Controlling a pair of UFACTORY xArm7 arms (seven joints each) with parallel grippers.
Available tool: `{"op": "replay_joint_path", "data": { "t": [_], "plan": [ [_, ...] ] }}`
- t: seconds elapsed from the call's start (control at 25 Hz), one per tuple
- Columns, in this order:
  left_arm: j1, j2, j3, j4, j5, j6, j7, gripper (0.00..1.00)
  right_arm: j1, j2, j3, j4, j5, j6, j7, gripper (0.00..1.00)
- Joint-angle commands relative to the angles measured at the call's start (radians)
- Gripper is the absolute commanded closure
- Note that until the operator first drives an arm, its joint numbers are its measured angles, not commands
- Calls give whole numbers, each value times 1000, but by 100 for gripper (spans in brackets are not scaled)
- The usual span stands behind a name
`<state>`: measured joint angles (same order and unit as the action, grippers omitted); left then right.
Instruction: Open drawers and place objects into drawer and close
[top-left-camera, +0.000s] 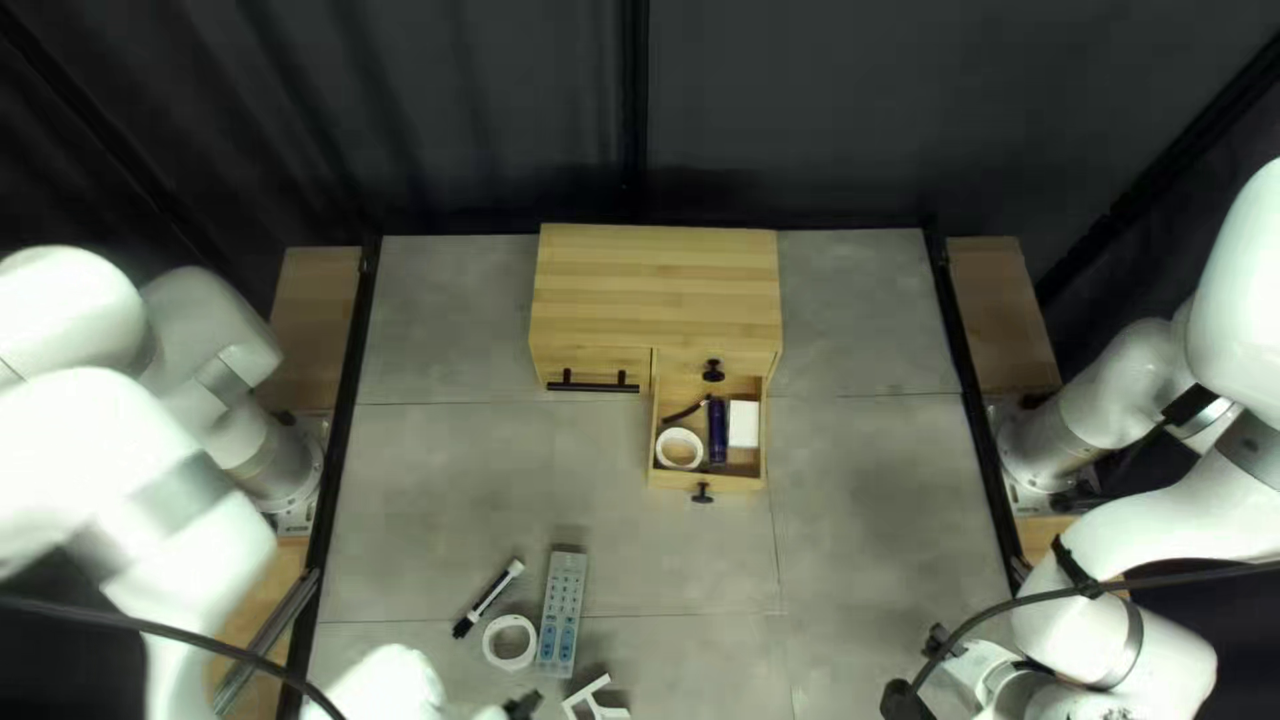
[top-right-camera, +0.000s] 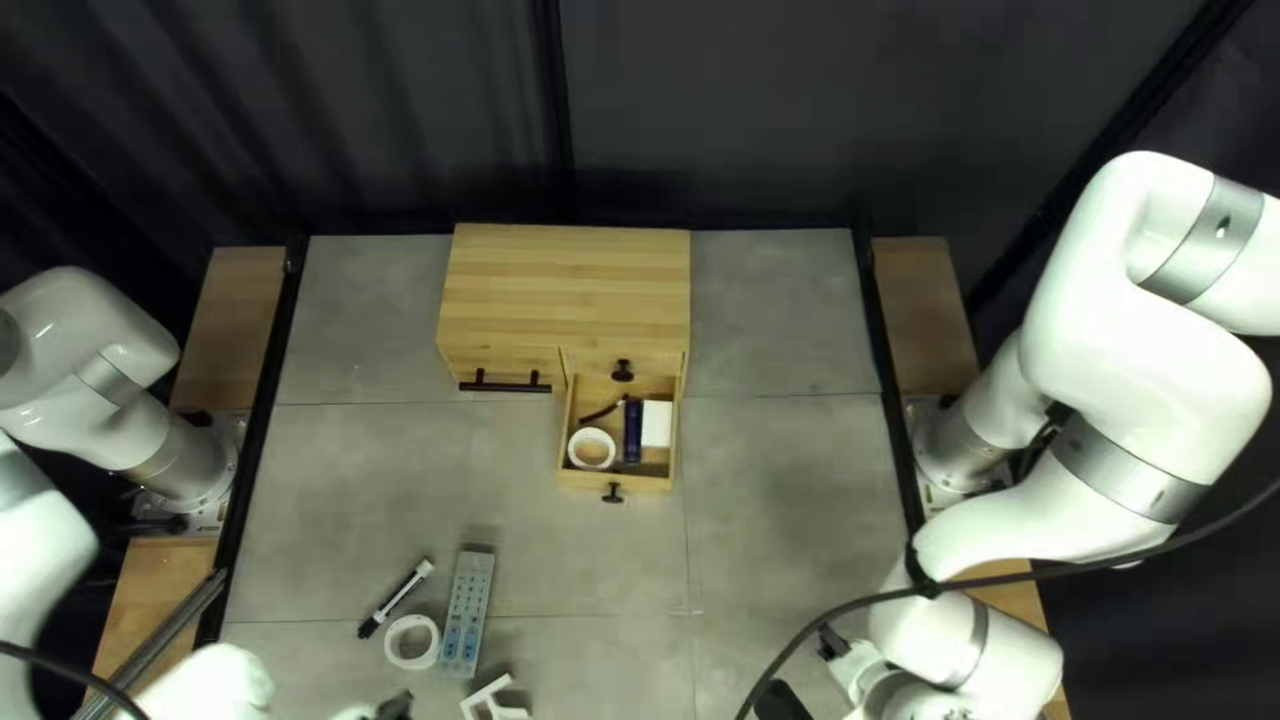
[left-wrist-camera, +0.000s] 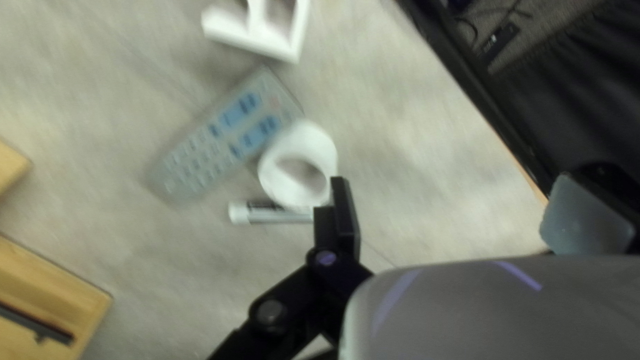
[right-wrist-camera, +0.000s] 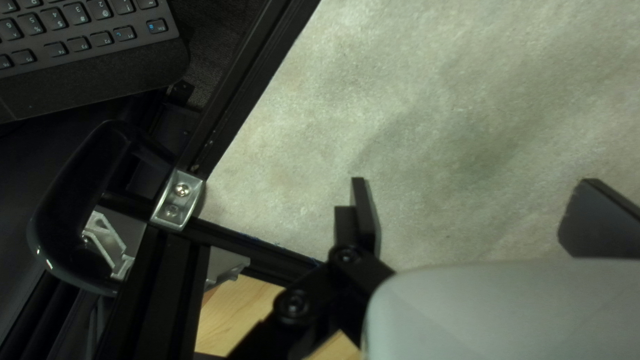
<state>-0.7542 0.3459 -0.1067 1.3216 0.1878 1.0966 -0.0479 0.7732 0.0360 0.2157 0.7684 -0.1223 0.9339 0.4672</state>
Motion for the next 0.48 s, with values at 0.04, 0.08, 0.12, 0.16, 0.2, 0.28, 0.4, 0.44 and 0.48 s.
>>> {"op": "replay_joint_path", "data": {
  "t": [0.04,0.08,0.12,0.16,0.2,0.28,0.4,0.44,0.48],
  "plan": [
    [-3,44,-4,3,73,-61,103,0,0,0,0,0,0,0,0,0],
    [0,44,-4,-7,84,-81,126,0,0,0,0,0,0,0,0,0],
    [6,48,-3,-11,90,-98,144,0,0,0,0,0,0,0,0,0],
    [17,56,-2,-17,97,-126,178,0,0,0,0,0,0,0,0,0],
    [24,62,-2,-18,98,-138,196,0,0,0,0,0,0,0,0,0],
    [44,77,-4,-22,99,-171,255,0,0,0,0,0,0,0,0,0],
    [68,94,-6,-19,97,-192,321,0,0,0,0,0,0,0,0,0],
    [80,95,-6,-26,96,-204,347,0,0,0,0,0,0,0,0,0],
    [87,94,-6,-32,95,-212,361,0,0,0,0,0,0,0,0,0]
  ]
}}
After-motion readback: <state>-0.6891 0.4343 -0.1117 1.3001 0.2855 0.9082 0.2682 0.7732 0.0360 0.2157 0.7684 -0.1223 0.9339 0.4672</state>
